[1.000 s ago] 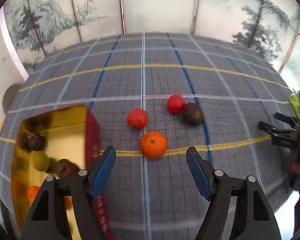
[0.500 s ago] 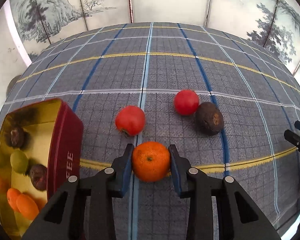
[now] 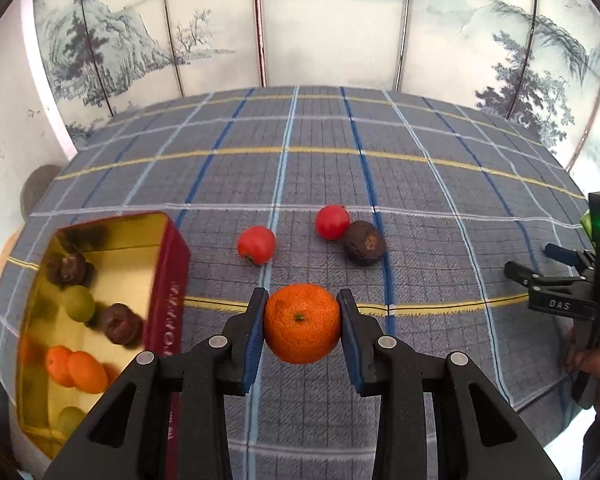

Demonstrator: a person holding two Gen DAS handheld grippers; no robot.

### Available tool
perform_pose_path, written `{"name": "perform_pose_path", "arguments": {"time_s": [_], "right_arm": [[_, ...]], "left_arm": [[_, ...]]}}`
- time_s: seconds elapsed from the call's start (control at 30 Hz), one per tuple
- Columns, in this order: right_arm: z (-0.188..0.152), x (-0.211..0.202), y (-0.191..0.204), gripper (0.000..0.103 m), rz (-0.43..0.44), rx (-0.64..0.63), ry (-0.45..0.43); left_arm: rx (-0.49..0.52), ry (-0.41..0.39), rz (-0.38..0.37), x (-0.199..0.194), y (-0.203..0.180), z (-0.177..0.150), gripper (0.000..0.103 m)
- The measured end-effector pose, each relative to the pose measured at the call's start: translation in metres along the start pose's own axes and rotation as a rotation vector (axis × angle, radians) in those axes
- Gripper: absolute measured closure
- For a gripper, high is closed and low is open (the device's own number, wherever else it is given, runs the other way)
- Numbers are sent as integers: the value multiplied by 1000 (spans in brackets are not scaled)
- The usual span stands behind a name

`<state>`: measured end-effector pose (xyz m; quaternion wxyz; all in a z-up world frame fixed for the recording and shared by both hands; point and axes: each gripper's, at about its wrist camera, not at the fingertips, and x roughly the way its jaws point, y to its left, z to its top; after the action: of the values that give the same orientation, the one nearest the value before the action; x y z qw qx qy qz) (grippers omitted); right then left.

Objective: Organize fruits
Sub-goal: 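Carry the orange in the left gripper over the tin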

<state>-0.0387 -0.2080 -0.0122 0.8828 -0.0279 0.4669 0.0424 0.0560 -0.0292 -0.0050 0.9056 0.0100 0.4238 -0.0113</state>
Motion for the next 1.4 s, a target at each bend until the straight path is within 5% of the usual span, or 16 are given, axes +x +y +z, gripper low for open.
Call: {"name": "perform_pose_path", "arguments": {"time_s": [0.63, 1.4], "right_arm": [[-1, -1, 0, 0, -3, 5, 1], [-2, -2, 1, 0, -15, 21, 1]], "left_arm": [[-109, -50, 65, -46, 67, -26, 67], [-163, -24, 126, -36, 115, -50, 67]]}}
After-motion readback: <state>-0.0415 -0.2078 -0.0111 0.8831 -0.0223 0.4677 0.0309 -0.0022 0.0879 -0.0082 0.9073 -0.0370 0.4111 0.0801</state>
